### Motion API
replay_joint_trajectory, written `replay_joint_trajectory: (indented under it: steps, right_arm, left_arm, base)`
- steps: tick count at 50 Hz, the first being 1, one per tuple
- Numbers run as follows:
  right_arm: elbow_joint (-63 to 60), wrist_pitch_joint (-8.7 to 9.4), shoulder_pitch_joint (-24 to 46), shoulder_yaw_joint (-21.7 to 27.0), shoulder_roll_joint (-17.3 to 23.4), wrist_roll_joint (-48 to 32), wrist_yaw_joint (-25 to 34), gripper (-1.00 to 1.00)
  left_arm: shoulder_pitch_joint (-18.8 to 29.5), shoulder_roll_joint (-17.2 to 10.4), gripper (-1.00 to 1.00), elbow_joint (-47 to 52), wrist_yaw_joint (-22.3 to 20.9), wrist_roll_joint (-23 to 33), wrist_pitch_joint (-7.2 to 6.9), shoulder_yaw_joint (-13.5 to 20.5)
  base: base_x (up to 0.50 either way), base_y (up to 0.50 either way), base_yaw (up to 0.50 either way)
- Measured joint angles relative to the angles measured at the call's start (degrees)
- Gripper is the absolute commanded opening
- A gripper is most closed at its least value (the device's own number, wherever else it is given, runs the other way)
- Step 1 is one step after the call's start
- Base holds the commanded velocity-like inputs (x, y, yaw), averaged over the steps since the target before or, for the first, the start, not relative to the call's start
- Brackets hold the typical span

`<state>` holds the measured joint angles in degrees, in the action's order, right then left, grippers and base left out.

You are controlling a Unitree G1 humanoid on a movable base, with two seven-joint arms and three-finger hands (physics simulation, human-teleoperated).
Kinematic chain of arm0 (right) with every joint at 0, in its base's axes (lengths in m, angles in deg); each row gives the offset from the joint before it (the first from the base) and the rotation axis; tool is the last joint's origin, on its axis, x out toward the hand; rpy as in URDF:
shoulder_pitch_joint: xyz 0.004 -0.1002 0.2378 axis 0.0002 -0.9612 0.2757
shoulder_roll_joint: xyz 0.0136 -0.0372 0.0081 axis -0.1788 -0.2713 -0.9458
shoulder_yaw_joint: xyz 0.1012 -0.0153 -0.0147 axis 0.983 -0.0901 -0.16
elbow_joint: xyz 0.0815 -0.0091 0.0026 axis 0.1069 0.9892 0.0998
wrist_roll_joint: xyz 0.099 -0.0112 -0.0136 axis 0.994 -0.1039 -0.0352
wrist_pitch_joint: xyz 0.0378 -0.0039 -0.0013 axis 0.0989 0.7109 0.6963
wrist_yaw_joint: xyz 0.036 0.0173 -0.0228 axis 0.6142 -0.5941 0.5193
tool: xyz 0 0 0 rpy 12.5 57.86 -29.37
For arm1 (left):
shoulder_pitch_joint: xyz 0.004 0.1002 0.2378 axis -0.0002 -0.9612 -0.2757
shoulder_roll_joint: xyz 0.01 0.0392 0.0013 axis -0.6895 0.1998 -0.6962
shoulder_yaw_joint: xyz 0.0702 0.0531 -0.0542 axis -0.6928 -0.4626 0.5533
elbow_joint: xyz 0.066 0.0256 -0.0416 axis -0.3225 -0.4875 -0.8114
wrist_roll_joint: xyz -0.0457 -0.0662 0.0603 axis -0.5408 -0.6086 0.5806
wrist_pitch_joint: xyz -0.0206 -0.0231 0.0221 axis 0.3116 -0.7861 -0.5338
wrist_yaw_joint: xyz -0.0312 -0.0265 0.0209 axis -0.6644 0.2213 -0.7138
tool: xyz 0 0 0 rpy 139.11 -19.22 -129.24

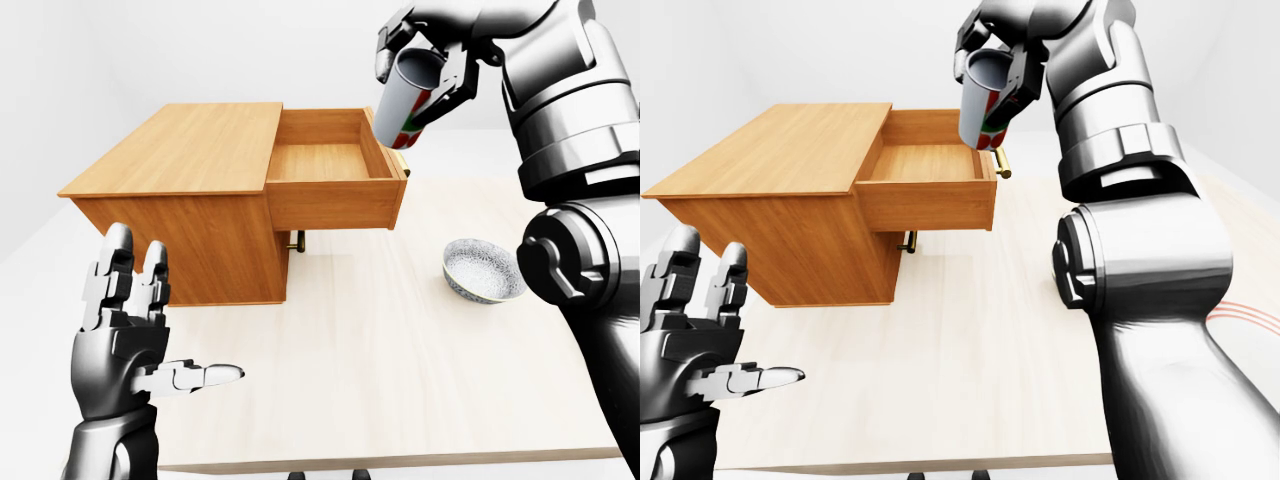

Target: Put the ketchup in the top drawer of the cabinet.

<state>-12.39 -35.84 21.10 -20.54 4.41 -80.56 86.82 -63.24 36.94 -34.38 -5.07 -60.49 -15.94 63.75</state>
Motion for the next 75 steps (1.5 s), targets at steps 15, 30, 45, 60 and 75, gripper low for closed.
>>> replay_joint_trajectory:
  steps: [15, 30, 45, 60, 75]
  right_arm:
    - [1.85, 0.00, 0.06, -0.03, -0.81, 1.13, 0.00, -1.00]
    - [2.98, 0.00, -0.63, -1.45, -2.02, -3.00, -0.78, -1.00]
    - [3.54, 0.00, 0.19, -1.62, -3.00, -7.22, -3.82, -1.00]
    - [3.70, 0.00, 0.84, -1.06, -4.10, -7.72, -5.46, -1.00]
    - [4.31, 0.00, -0.13, -0.09, -6.21, -4.80, -8.34, -1.00]
  left_arm:
    - [-0.16, 0.06, 1.00, -0.45, -0.13, 0.02, 0.00, -0.05]
    - [-0.77, 0.32, 1.00, -0.71, -0.69, -0.04, 0.00, 0.24]
    - [-0.60, 0.34, 1.00, -1.18, -0.80, -0.01, 0.00, 0.42]
    - [-0.54, 0.29, 1.00, -1.72, -0.91, -0.24, 0.00, 0.92]
    - [-0.69, 0.44, 1.00, -1.91, -1.06, -0.29, 0.00, 0.96]
  base:
    - [0.00, 0.00, 0.00]
    - [0.00, 0.00, 0.00]
    - [0.00, 0.00, 0.00]
    - [0.00, 0.00, 0.00]
    - [0.00, 0.00, 0.00]
